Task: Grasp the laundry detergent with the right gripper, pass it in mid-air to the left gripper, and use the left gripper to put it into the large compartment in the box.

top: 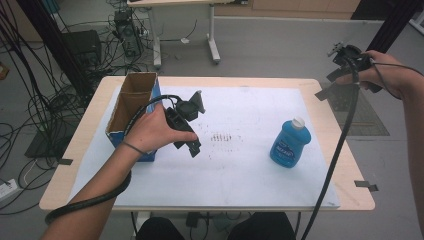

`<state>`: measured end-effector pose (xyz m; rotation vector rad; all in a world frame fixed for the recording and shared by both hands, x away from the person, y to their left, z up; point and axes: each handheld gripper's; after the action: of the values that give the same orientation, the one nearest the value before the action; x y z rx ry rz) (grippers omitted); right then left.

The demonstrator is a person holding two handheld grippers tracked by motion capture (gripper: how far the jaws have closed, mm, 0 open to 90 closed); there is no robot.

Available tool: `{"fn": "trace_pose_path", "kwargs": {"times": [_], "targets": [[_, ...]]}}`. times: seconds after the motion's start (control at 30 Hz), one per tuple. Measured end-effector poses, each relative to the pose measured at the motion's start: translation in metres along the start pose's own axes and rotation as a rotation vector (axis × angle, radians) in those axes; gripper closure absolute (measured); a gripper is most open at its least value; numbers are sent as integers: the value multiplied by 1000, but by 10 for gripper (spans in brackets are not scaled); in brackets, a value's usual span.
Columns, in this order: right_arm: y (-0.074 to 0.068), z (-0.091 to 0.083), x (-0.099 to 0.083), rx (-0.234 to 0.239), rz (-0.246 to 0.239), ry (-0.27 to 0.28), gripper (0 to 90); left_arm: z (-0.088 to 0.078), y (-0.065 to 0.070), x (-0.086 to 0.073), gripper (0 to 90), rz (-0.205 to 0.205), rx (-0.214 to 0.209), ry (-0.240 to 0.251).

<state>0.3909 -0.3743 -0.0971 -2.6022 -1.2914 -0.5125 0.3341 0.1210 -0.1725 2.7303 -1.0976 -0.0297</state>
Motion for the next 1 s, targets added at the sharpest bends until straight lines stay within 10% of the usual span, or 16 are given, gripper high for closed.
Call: {"fn": "trace_pose_path", "kwargs": {"times": [1.0], "targets": [[-15, -8, -69, -5, 22, 40, 65, 0, 0, -5, 89, -18, -3, 14]]}}
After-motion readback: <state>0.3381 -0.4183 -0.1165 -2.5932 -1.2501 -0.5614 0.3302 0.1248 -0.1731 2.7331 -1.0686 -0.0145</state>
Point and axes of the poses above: each handheld gripper's, and its own axes: z roughly forward along the jaws, x roughly out of its top, y roughly to its right
